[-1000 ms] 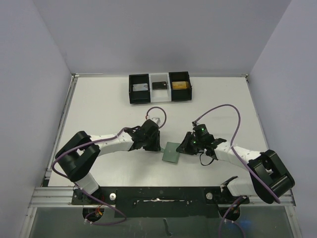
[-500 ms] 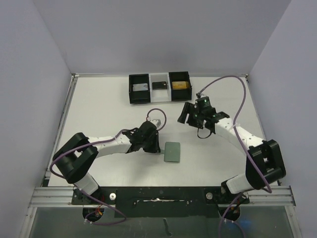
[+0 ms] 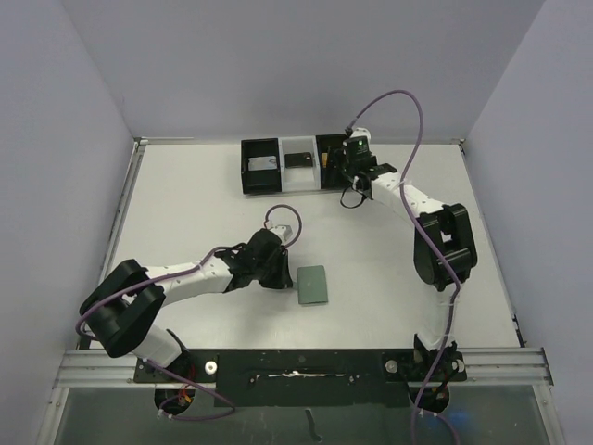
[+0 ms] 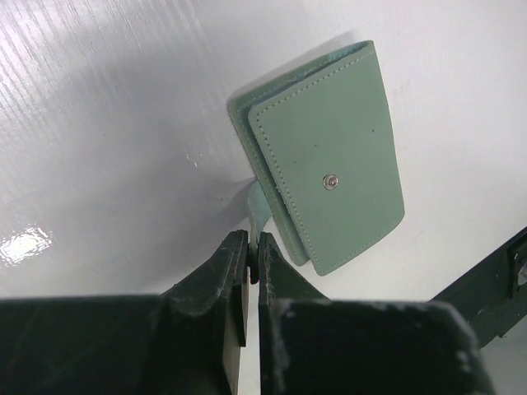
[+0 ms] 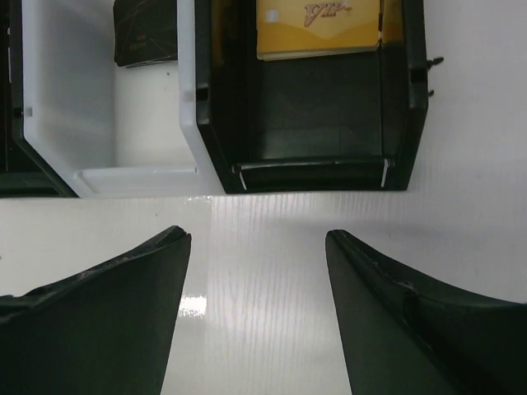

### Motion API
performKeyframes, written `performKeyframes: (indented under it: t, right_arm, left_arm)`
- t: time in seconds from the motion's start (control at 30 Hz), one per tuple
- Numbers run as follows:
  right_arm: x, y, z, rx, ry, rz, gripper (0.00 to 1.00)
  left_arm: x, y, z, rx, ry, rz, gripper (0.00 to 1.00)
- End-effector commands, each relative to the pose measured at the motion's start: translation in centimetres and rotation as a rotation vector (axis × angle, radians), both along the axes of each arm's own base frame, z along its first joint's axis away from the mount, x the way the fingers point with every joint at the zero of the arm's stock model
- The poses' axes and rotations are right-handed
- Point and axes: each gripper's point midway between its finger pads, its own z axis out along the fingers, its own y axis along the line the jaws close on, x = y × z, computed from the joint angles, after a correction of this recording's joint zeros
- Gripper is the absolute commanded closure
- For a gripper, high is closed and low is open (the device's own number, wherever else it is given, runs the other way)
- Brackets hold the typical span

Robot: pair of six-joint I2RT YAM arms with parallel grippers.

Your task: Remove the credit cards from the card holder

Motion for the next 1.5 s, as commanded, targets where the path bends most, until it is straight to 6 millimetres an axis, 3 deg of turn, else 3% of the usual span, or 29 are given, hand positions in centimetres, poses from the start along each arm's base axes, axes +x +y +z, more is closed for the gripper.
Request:
performKeyframes:
  t: [0.0, 0.3, 0.6, 0.77, 0.87, 1.07, 1.23, 1.4, 1.47]
  right_arm:
    - [4.4, 1.7, 3.7, 0.001, -0.196, 0.039, 0.33]
    - [6.7, 5.2, 3.2, -0.046, -0.285, 0.147, 0.35]
    - [8.4, 3.7, 0.1, -0.141, -0.198, 0.048, 0.39]
    - [7.6, 3.7, -1.1, -0.163, -0.157, 0.075, 0.55]
    - [6.8, 2.9, -1.8, -0.213, -0.126, 0.051, 0.7]
    - [4.0, 1.7, -2.3, -0.236, -0.102, 0.029, 0.8]
    - [0.5, 0.5, -2.9, -0.237, -0.057, 0.008, 0.84]
    - [-4.3, -0.3, -3.9, -0.238, -0.029, 0.008, 0.85]
    - [-5.2, -0.6, -3.7, -0.218, -0.042, -0.005, 0.84]
  left_arm:
    - [0.3, -0.6, 1.7, -0.054, -0.04, -0.024, 1.0]
    - [-0.1, 0.0, 1.5, -0.044, -0.04, -0.021, 1.0]
    - [-0.1, 0.6, 1.5, -0.027, -0.043, -0.011, 1.0]
    - [-0.1, 0.8, 1.5, -0.017, -0.05, -0.013, 1.0]
    - [0.0, 0.7, 1.5, -0.015, -0.049, -0.014, 1.0]
    - [0.1, 0.4, 1.3, -0.012, -0.04, -0.029, 1.0]
    - [0.2, 0.4, 1.3, -0.004, -0.047, -0.036, 1.0]
    - [0.2, 0.2, 1.4, -0.01, -0.054, -0.052, 1.0]
    - [0.1, 0.2, 1.2, -0.011, -0.051, -0.058, 1.0]
